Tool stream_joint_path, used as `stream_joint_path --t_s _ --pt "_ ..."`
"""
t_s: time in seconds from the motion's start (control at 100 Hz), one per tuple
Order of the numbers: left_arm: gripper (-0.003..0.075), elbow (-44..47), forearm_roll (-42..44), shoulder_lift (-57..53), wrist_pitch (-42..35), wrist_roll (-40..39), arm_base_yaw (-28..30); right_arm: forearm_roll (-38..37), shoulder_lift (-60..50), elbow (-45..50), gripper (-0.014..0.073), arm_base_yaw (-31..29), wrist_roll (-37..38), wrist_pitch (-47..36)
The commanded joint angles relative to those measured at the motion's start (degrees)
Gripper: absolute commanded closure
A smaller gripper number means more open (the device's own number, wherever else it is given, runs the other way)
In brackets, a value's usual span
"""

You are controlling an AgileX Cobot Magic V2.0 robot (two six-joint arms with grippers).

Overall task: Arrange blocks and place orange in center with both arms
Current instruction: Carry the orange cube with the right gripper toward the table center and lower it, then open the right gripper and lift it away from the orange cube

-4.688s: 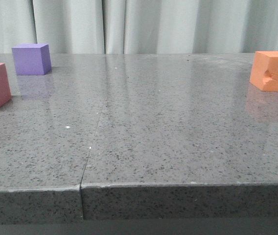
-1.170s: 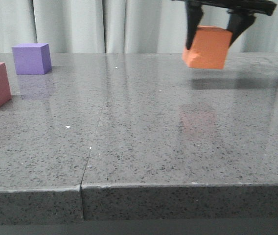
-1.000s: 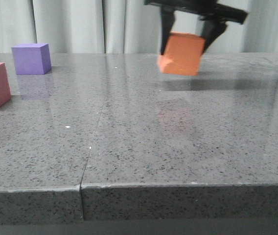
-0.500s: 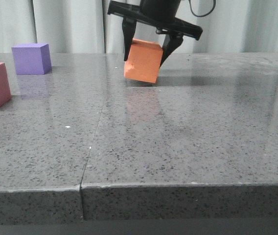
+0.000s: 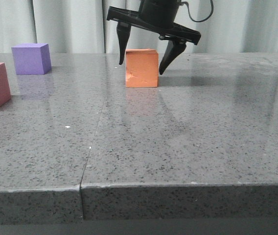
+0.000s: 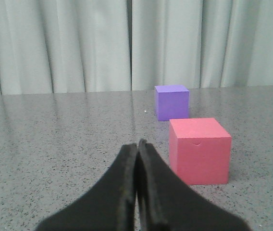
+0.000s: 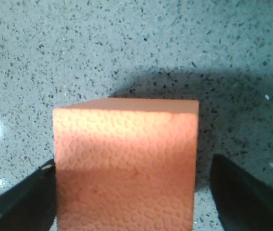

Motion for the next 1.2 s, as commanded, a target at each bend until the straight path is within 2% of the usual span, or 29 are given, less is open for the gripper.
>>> stream_joint_path --t_s 0.0,0.62,0.69,0.74,0.81,0.93,1.05,1.14,1.19 --pt "0.0741 2.30 -0.53 -1.60 -4.31 0.04 -0.46 1.12 -3.60 -1.92 -0.0069 0.01 -0.32 5.13" --pt "0.0741 2.30 -0.53 -1.60 -4.31 0.04 -0.46 1.46 -10.00 -1.92 -0.0069 0.01 -0.33 5.24" --pt "0.0741 2.30 -0.53 -1.60 -4.31 0.04 -0.46 1.46 -11.27 -1.92 -0.0049 0.01 -0.90 5.24" --pt "0.0741 2.30 -0.53 -1.60 -4.31 0.04 -0.46 1.40 -12.04 -1.92 -0.0005 0.01 -1.68 5.24" --pt "0.0741 2.30 -0.53 -1.60 -4.31 0.04 -0.46 1.40 -13.07 -1.92 0.0100 0.01 -3.27 5.24" --pt "0.0741 2.30 -0.53 -1.60 -4.31 0.04 -0.46 1.40 -14.79 -1.92 0.0355 0.01 -4.25 5.24" --pt "0.0741 2.30 -0.53 -1.60 -4.31 0.04 -0.46 1.27 -16.14 -1.92 0.0561 0.01 -5.16 5.24" --pt "0.0741 2.30 -0.53 -1.60 -4.31 0.04 -0.46 1.14 -16.89 -1.81 0.0655 0.01 -7.24 5.24" --pt "0.0741 2.30 -0.53 -1.60 -4.31 0.04 -0.46 1.08 -17.50 -1.45 0.0660 0.01 -7.33 5.27"
